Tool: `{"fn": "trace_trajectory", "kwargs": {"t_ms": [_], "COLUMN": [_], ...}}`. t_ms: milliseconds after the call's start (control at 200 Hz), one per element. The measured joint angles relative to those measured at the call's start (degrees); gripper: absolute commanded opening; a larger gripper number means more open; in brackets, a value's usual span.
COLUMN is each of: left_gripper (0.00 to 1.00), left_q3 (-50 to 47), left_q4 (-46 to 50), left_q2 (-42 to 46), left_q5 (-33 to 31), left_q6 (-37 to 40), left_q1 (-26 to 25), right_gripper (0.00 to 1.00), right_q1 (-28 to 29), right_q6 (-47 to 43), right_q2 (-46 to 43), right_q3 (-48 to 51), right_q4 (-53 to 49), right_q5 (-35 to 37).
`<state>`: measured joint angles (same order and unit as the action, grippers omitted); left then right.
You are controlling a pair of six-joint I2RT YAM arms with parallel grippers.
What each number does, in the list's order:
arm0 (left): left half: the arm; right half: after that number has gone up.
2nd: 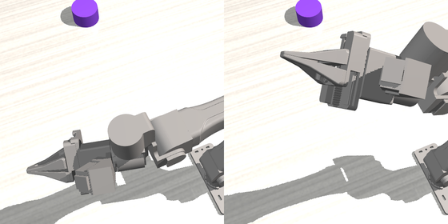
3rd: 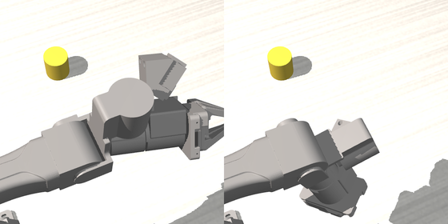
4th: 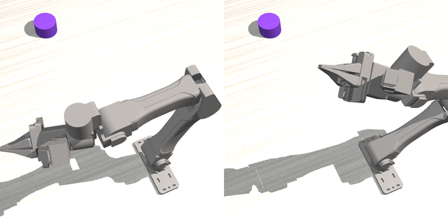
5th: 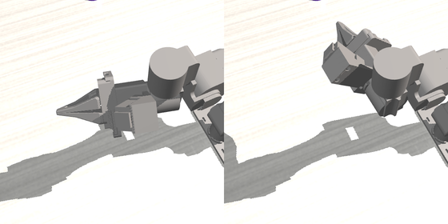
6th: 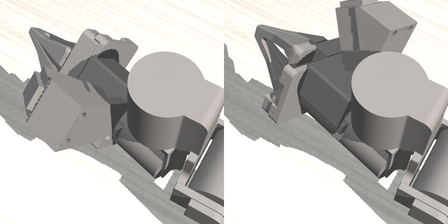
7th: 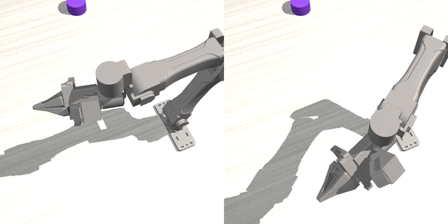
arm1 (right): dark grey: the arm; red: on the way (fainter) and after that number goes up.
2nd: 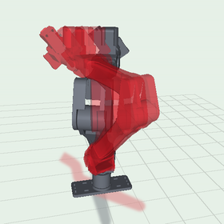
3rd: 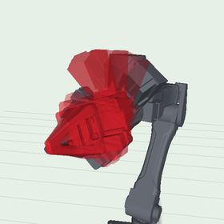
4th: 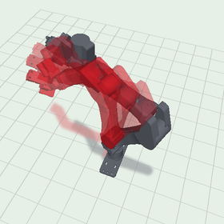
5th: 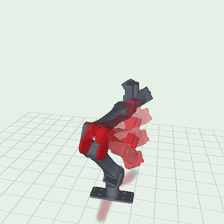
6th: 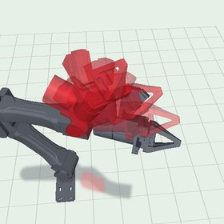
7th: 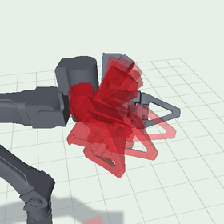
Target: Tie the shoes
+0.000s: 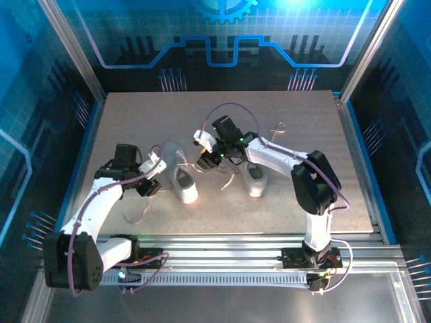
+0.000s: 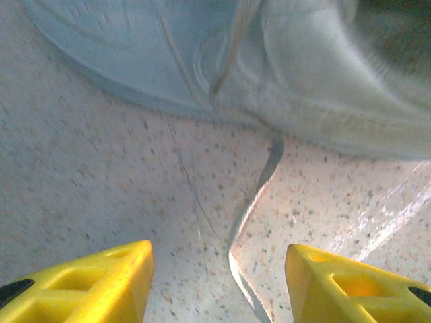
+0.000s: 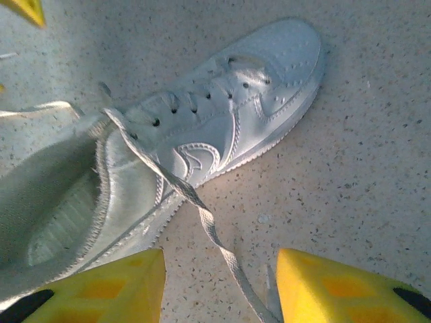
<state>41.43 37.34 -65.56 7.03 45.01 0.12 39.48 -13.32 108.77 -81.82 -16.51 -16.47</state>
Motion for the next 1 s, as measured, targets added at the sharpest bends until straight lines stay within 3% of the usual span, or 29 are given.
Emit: {"fn": "trace_trajectory", "kwargs": {"t_ms": [410, 570, 675, 865, 1001], "left_gripper": [0.54, 0.36, 0.0, 0.0, 0.0], "left_q3": [-1.46, 2.23, 5.49, 4.46, 2.97], "left_q4": [-0.44, 1.01, 3.54, 2.64, 3.39], "left_q2": [-14.8, -21.57, -24.68, -22.62, -14.25], "left_q5": [-2.78, -4.26, -5.33, -5.18, -2.19], "left_q6": [-1.64, -3.02, -3.78, -3.61, -3.78], "left_q1": [0.04, 0.48, 0.79, 1.22, 0.83], "right_gripper": [0.47, 0.46, 0.46, 0.46, 0.45], "right_q1": [0.37, 0.33, 0.13, -1.16, -1.79], "right_q6": [2.86, 2.84, 2.84, 3.1, 3.39], "right_q2": [-5.33, -6.14, -6.95, -8.33, -8.92], "right_q3": [6.86, 7.82, 8.22, 8.5, 8.48], "right_q4": [2.05, 2.03, 2.05, 2.08, 2.03], "right_q5": [1.2, 1.73, 2.08, 2.08, 1.29]}}
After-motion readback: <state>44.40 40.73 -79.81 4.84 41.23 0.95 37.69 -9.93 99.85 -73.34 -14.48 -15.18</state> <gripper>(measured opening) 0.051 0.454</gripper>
